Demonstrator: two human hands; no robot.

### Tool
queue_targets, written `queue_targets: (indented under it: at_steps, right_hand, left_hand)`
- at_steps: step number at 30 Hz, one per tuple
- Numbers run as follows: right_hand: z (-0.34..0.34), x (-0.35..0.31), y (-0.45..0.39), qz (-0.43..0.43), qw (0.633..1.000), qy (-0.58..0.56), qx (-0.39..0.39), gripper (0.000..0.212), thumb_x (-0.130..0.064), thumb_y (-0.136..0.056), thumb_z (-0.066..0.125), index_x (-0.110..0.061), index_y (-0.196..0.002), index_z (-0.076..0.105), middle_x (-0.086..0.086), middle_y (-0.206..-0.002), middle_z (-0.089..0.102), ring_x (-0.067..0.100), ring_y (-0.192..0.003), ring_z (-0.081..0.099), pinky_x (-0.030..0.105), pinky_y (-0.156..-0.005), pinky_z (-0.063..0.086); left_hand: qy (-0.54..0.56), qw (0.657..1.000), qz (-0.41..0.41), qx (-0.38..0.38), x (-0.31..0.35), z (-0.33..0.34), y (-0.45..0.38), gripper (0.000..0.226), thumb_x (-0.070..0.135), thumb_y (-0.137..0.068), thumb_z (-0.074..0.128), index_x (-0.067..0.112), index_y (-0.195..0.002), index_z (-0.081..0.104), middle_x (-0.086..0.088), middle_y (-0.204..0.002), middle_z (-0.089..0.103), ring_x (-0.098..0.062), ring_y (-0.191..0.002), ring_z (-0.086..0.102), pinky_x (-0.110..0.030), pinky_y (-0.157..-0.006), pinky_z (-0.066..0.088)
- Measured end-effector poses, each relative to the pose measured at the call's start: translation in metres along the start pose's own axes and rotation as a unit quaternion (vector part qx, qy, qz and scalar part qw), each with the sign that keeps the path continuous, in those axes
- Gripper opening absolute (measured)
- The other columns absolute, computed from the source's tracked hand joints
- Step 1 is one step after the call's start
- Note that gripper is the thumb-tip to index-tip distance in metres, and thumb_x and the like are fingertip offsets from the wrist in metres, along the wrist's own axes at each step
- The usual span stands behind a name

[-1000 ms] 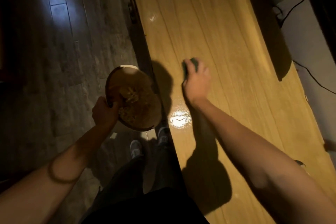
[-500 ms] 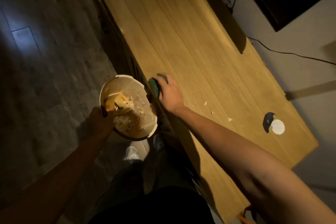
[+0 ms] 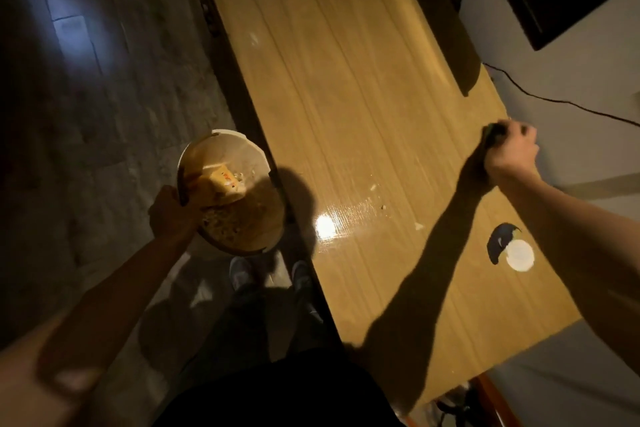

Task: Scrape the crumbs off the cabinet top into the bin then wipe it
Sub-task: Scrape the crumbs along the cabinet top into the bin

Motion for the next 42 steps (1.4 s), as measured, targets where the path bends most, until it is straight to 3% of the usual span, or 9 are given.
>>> queue_targets:
  at_steps: [6, 15, 20, 23, 29, 32, 36, 39, 42]
  right_hand:
    - [0.028, 0.003, 0.02, -0.004, 0.999, -0.002, 0.049, 0.059, 0.002, -0.094, 0.053, -0.024, -0.146, 0.045, 0.009, -0.159, 0.03, 0.041, -0.138, 0.035, 0.05, -0.119, 0.03]
    - [0.105, -0.126, 0.151, -0.196, 0.98, -0.01, 0.036, 0.058, 0.0, -0.091, 0.055, -0.023, -0.144, 0.052, 0.008, -0.156, 0.039, 0.037, -0.125, 0.045, 0.042, -0.104, 0.037]
    - [0.165, -0.215, 0.259, -0.338, 0.94, 0.0, -0.043, 0.059, -0.007, -0.087, 0.067, -0.023, -0.142, 0.053, 0.006, -0.151, 0.044, 0.032, -0.114, 0.05, 0.038, -0.094, 0.042]
    - [0.207, -0.244, 0.331, -0.46, 0.87, 0.01, -0.178, 0.054, -0.021, -0.089, 0.071, -0.024, -0.14, 0.053, 0.006, -0.15, 0.044, 0.035, -0.122, 0.05, 0.042, -0.101, 0.042]
    - [0.209, -0.228, 0.376, -0.374, 0.9, -0.104, -0.198, 0.059, -0.005, -0.091, 0.064, -0.027, -0.144, 0.051, 0.003, -0.153, 0.04, 0.032, -0.132, 0.04, 0.046, -0.111, 0.038]
    - [0.171, -0.207, 0.345, -0.349, 0.918, -0.127, -0.143, 0.052, -0.009, -0.094, 0.054, -0.023, -0.143, 0.054, 0.006, -0.15, 0.045, 0.031, -0.131, 0.044, 0.043, -0.112, 0.038]
    - [0.111, -0.158, 0.28, -0.278, 0.948, -0.149, -0.049, 0.046, -0.009, -0.094, 0.056, -0.014, -0.14, 0.059, 0.013, -0.145, 0.051, 0.033, -0.132, 0.049, 0.044, -0.113, 0.038]
    - [0.074, -0.106, 0.219, -0.192, 0.971, -0.143, 0.018, 0.043, -0.003, -0.095, 0.052, -0.012, -0.136, 0.06, 0.015, -0.142, 0.053, 0.034, -0.131, 0.05, 0.042, -0.112, 0.039]
    - [0.043, -0.045, 0.16, -0.115, 0.985, -0.119, 0.052, 0.045, -0.001, -0.095, 0.049, -0.014, -0.138, 0.058, 0.012, -0.141, 0.053, 0.029, -0.131, 0.049, 0.039, -0.113, 0.037]
  left_hand:
    - [-0.001, 0.999, -0.016, 0.032, -0.007, 0.006, 0.016, 0.037, 0.045, -0.091, 0.061, 0.01, -0.083, 0.051, -0.003, -0.073, 0.05, -0.026, -0.073, 0.052, -0.037, -0.066, 0.041]
    - [0.009, 1.0, -0.009, 0.011, -0.012, 0.006, 0.025, 0.035, 0.038, -0.091, 0.064, 0.006, -0.084, 0.052, -0.015, -0.081, 0.056, -0.033, -0.079, 0.058, -0.04, -0.066, 0.041]
    - [0.026, 1.0, 0.012, -0.005, -0.007, 0.002, 0.045, 0.03, 0.033, -0.093, 0.063, 0.006, -0.105, 0.06, -0.012, -0.099, 0.064, -0.027, -0.088, 0.059, -0.033, -0.071, 0.04]
    - [0.039, 0.999, 0.008, -0.006, -0.004, -0.001, 0.053, 0.026, 0.025, -0.093, 0.062, 0.004, -0.108, 0.06, -0.017, -0.106, 0.066, -0.035, -0.098, 0.062, -0.035, -0.077, 0.043]
    - [0.024, 0.999, 0.027, -0.022, -0.032, -0.02, 0.057, 0.02, 0.019, -0.091, 0.064, 0.0, -0.097, 0.063, -0.02, -0.098, 0.067, -0.038, -0.093, 0.063, -0.034, -0.073, 0.041]
    - [0.021, 0.999, 0.038, -0.031, -0.038, -0.017, 0.062, 0.017, 0.018, -0.091, 0.062, 0.002, -0.09, 0.065, -0.022, -0.092, 0.068, -0.039, -0.089, 0.065, -0.033, -0.069, 0.04]
    - [0.039, 0.999, 0.011, -0.032, -0.043, -0.006, 0.071, 0.023, 0.024, -0.092, 0.061, 0.007, -0.108, 0.063, -0.015, -0.101, 0.066, -0.031, -0.093, 0.062, -0.033, -0.073, 0.04]
    - [0.064, 0.998, 0.009, -0.01, -0.044, -0.002, 0.072, 0.02, 0.023, -0.086, 0.065, 0.007, -0.097, 0.064, -0.012, -0.087, 0.064, -0.035, -0.087, 0.065, -0.032, -0.068, 0.04]
    - [-0.003, 1.0, 0.02, 0.0, -0.045, 0.003, 0.072, 0.028, 0.024, -0.085, 0.064, 0.001, -0.1, 0.063, -0.023, -0.095, 0.067, -0.041, -0.088, 0.065, -0.035, -0.069, 0.041]
Point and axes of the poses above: each hand's wrist, its own y-axis away from the middle knuckle, its own z-axis out of the palm, x = y × z, the point moved 4 cm from there along -y, towards the middle knuckle
